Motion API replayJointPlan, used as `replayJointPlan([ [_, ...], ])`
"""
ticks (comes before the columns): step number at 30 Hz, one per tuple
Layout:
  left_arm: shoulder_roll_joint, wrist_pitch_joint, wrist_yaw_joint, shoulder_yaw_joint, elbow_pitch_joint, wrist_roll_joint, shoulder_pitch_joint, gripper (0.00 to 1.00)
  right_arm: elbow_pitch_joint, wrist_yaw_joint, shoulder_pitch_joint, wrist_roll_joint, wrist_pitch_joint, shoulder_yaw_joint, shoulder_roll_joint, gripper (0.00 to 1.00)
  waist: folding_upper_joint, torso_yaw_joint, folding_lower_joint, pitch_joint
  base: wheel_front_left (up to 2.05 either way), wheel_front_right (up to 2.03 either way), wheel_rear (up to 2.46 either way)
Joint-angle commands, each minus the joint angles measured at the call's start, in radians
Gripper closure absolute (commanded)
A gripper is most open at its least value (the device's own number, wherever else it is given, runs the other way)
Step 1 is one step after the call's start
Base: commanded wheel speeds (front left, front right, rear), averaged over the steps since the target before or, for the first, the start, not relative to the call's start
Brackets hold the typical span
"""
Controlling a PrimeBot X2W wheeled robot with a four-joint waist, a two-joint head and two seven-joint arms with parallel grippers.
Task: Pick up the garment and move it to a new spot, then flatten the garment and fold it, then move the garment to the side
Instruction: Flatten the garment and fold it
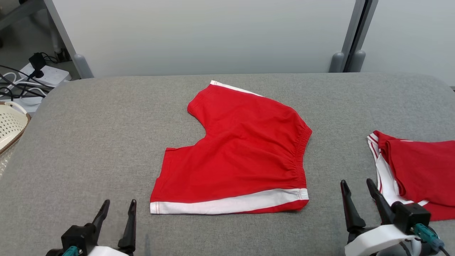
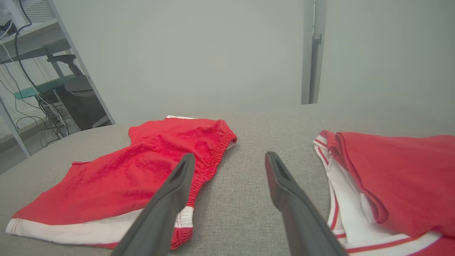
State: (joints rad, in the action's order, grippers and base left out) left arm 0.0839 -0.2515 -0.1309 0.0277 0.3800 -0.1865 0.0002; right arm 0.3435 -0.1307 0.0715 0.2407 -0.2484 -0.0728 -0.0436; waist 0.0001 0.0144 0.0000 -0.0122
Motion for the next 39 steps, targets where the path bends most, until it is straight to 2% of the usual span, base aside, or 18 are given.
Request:
replayJointPlan([
  [1, 0.02, -0.01, 0.0, 0.009, -0.017, -0.012, -0.023, 0.0, 0.003, 0.0, 0.044, 0.009, -0.013, -0.039, -0.007, 0.0, -0.0001, 0.006, 0.0, 0.008, 0.0, 0.0, 0.0],
  [12, 0.038, -0.01, 0.0, -0.094, 0.024, -0.048, -0.04, 0.0, 0.213, 0.0, 0.131, 0.055, -0.013, -0.131, -0.007, 0.0, -0.0001, 0.058, 0.0, 0.052, 0.0, 0.0, 0.0],
  [22, 0.061, -0.01, 0.0, -0.145, 0.065, -0.089, -0.079, 0.0, 0.292, 0.0, 0.194, 0.076, -0.013, -0.167, -0.007, 0.0, -0.0001, 0.079, 0.0, 0.1, 0.0, 0.0, 0.0],
  [23, 0.063, -0.01, 0.0, -0.152, 0.069, -0.093, -0.085, 0.0, 0.298, 0.0, 0.198, 0.078, -0.013, -0.17, -0.007, 0.03, -0.0001, 0.08, 0.0, 0.104, 0.0, 0.0, 0.0],
  [24, 0.064, -0.01, 0.0, -0.157, 0.075, -0.098, -0.089, 0.0, 0.304, 0.0, 0.201, 0.081, -0.013, -0.173, -0.007, 0.12, -0.0001, 0.08, 0.0, 0.107, 0.0, 0.0, 0.0],
  [26, 0.069, -0.01, 0.0, -0.172, 0.087, -0.108, -0.101, 0.0, 0.314, 0.0, 0.208, 0.084, -0.013, -0.179, -0.007, 0.23, -0.0001, 0.08, 0.0, 0.116, 0.0, 0.0, 0.0],
  [28, 0.073, -0.01, 0.0, -0.188, 0.099, -0.12, -0.113, 0.0, 0.322, 0.0, 0.215, 0.087, -0.013, -0.187, -0.007, 0.55, -0.0001, 0.079, 0.0, 0.124, 0.0, 0.0, 0.0],
  [30, 0.077, -0.01, 0.0, -0.2, 0.107, -0.134, -0.124, 0.0, 0.326, 0.0, 0.222, 0.09, -0.013, -0.196, -0.007, 0.79, -0.0001, 0.076, 0.0, 0.132, 0.0, 0.0, 0.0],
  [31, 0.08, -0.01, 0.0, -0.205, 0.112, -0.142, -0.129, 0.0, 0.329, 0.0, 0.226, 0.093, -0.013, -0.202, -0.007, 0.95, -0.0001, 0.073, 0.0, 0.139, 0.0, 0.0, 0.0],
  [32, 0.082, -0.01, 0.0, -0.209, 0.12, -0.15, -0.134, 0.0, 0.333, 0.0, 0.229, 0.096, -0.013, -0.205, -0.007, 1.0, -0.0001, 0.072, 0.0, 0.142, 0.0, 0.0, 0.0],
  [39, 0.096, -0.01, 0.0, -0.254, 0.152, -0.215, -0.179, 0.0, 0.327, 0.0, 0.247, 0.102, -0.013, -0.223, -0.007, 1.0, -0.0001, 0.053, 0.0, 0.17, 0.0, 0.0, 0.0],
])
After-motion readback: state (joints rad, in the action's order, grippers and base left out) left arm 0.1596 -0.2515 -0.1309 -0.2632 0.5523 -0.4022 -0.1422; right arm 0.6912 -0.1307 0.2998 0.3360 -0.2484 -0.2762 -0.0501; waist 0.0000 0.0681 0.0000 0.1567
